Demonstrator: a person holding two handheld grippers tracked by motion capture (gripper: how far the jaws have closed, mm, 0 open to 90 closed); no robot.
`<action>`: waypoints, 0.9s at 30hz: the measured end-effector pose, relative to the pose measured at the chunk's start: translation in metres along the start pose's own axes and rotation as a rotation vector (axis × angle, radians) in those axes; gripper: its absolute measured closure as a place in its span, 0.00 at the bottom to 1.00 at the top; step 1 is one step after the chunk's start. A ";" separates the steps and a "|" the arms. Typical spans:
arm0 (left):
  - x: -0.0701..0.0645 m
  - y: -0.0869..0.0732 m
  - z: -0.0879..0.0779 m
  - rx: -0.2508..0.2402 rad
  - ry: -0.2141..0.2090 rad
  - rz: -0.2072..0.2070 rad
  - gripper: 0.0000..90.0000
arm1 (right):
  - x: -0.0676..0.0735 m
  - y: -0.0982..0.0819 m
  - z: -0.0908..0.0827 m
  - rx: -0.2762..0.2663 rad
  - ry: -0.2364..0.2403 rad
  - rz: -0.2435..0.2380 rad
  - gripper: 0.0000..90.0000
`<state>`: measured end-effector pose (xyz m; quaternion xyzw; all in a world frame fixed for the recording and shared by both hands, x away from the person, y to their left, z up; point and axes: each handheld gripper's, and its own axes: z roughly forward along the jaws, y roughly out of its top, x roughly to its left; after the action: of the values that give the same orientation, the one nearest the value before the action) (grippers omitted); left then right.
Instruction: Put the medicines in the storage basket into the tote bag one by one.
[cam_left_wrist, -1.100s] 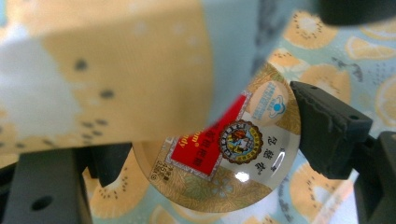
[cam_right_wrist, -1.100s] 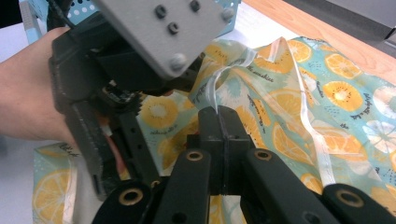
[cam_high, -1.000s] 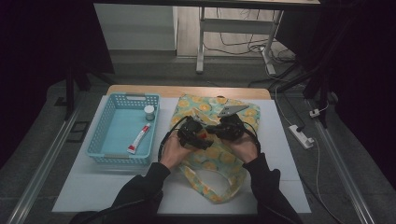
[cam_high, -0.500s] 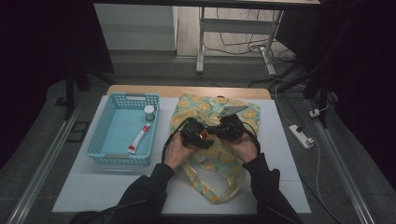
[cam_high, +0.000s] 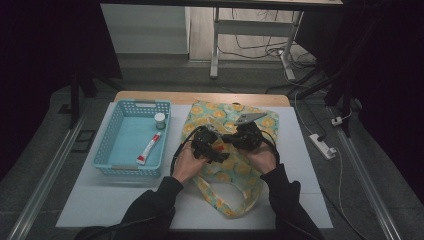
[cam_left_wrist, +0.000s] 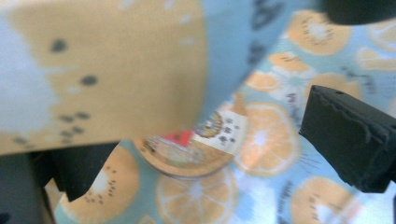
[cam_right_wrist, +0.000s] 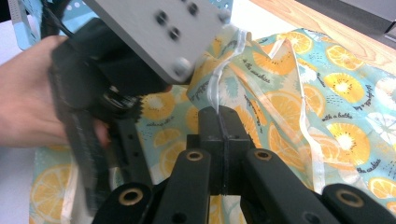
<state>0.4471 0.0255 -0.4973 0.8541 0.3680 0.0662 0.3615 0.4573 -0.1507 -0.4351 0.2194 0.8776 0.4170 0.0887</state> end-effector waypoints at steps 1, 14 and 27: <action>0.000 0.000 -0.002 -0.003 -0.018 -0.005 0.05 | 0.000 0.000 0.000 0.000 0.001 0.000 1.00; 0.001 -0.013 -0.029 -0.040 -0.126 -0.002 0.00 | 0.001 0.001 -0.001 0.000 0.004 -0.008 1.00; 0.005 -0.021 -0.057 -0.073 -0.158 0.001 0.00 | 0.001 0.000 0.000 0.003 0.004 -0.008 1.00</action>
<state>0.4170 0.0712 -0.4703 0.8432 0.3352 0.0120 0.4202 0.4564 -0.1500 -0.4351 0.2150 0.8794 0.4156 0.0884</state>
